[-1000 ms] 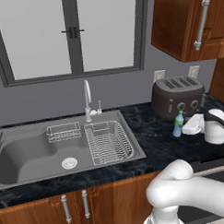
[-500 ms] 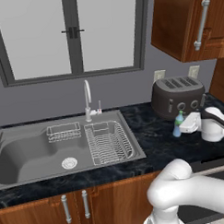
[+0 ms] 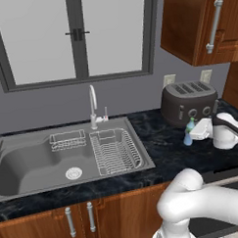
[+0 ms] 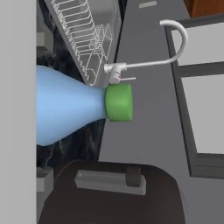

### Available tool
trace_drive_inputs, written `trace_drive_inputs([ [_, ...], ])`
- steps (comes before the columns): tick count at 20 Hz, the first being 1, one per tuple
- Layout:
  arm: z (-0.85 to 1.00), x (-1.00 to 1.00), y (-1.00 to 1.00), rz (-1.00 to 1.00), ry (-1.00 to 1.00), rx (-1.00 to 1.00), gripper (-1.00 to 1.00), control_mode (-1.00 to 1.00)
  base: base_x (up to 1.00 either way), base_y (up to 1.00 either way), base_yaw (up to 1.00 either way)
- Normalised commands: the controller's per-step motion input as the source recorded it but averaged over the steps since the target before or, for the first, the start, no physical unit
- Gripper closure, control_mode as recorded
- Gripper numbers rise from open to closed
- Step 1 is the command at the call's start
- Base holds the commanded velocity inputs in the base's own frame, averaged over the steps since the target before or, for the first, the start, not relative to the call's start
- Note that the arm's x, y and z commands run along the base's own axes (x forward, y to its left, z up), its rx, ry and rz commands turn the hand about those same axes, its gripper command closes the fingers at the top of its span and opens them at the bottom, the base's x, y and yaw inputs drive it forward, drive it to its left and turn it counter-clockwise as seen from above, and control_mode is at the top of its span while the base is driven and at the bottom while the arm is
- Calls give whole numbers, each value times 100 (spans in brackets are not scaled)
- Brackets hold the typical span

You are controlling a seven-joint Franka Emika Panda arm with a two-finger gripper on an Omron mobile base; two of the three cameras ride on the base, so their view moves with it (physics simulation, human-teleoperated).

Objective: Take the bottled waters from the counter and place them in the freezer to freeze. Close the freezer door after placing the bottles.

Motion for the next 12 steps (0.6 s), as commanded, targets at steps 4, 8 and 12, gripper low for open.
trace_drive_inputs([
  [4, 0, 0, 0, 0, 0, 0, -100, -100, 0, 0, 0],
  [8, 0, 0, 0, 0, 0, 0, 100, -100, 0, 0, 0],
  [12, 0, 0, 0, 0, 0, 0, 100, -100, 0, 0, 0],
])
